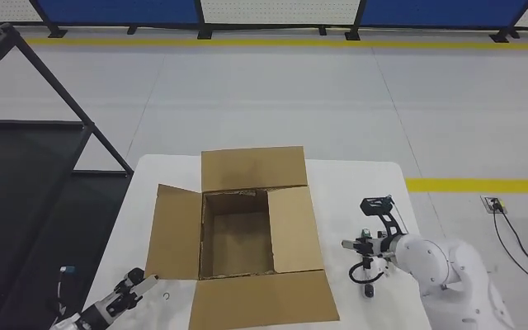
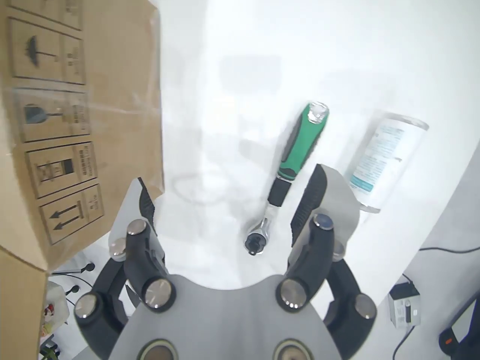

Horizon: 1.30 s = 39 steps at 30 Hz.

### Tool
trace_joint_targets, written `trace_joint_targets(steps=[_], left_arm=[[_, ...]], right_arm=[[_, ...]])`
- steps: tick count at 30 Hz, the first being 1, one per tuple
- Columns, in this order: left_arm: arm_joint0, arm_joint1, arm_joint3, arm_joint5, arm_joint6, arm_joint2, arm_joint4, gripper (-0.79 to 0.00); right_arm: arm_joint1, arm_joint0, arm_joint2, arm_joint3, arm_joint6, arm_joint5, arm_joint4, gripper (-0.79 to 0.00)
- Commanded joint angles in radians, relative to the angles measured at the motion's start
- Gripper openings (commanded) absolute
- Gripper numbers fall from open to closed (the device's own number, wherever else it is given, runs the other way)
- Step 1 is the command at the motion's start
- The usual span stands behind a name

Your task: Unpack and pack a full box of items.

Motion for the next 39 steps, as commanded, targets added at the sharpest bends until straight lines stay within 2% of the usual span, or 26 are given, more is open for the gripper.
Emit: trace_joint_targets(steps=[1,4,5,17,20,24,27,28,30,31,33,39], left_arm=[[-0.002,0.000,-0.001,0.002,-0.006,-0.002,-0.001,0.000],[-0.005,0.000,-0.005,0.000,-0.016,-0.007,-0.008,0.000],[-0.007,0.000,-0.009,-0.001,-0.019,-0.010,-0.009,0.000],[-0.009,0.001,-0.029,0.000,-0.052,-0.032,-0.028,0.000],[-0.003,0.001,-0.026,-0.003,-0.044,-0.051,-0.041,0.000],[0.016,-0.003,-0.025,-0.027,-0.027,-0.081,-0.112,0.000],[0.026,-0.004,-0.023,-0.058,-0.048,-0.095,-0.176,0.000],[0.027,-0.004,-0.023,-0.062,-0.056,-0.097,-0.189,0.000],[0.026,-0.003,-0.018,-0.067,-0.079,-0.105,-0.211,0.000],[0.024,-0.003,-0.019,-0.068,-0.083,-0.106,-0.213,0.000],[0.018,-0.002,-0.021,-0.067,-0.093,-0.105,-0.214,0.000],[0.007,-0.003,-0.019,-0.061,-0.106,-0.099,-0.210,0.000]], right_arm=[[0.005,-0.014,0.009,-0.001,0.027,0.003,-0.023,-0.058],[0.010,-0.034,0.026,-0.006,0.061,0.004,-0.034,-0.058],[0.012,-0.040,0.033,-0.008,0.062,0.006,-0.028,0.000],[0.014,-0.046,0.051,-0.019,0.040,0.027,-0.017,0.000],[0.014,-0.053,0.025,0.001,0.009,-0.007,-0.022,0.000],[0.013,-0.012,-0.052,0.063,0.065,-0.047,-0.076,0.000],[0.008,0.017,-0.085,0.107,0.057,-0.032,-0.081,0.000],[0.008,0.022,-0.092,0.117,0.056,-0.026,-0.087,-0.022],[0.005,0.043,-0.115,0.150,0.055,-0.012,-0.103,-0.219],[0.004,0.048,-0.119,0.158,0.054,-0.007,-0.103,-0.256],[0.002,0.062,-0.127,0.183,0.052,-0.001,-0.101,-0.397],[0.003,0.074,-0.124,0.220,0.049,-0.002,-0.085,-0.446]])
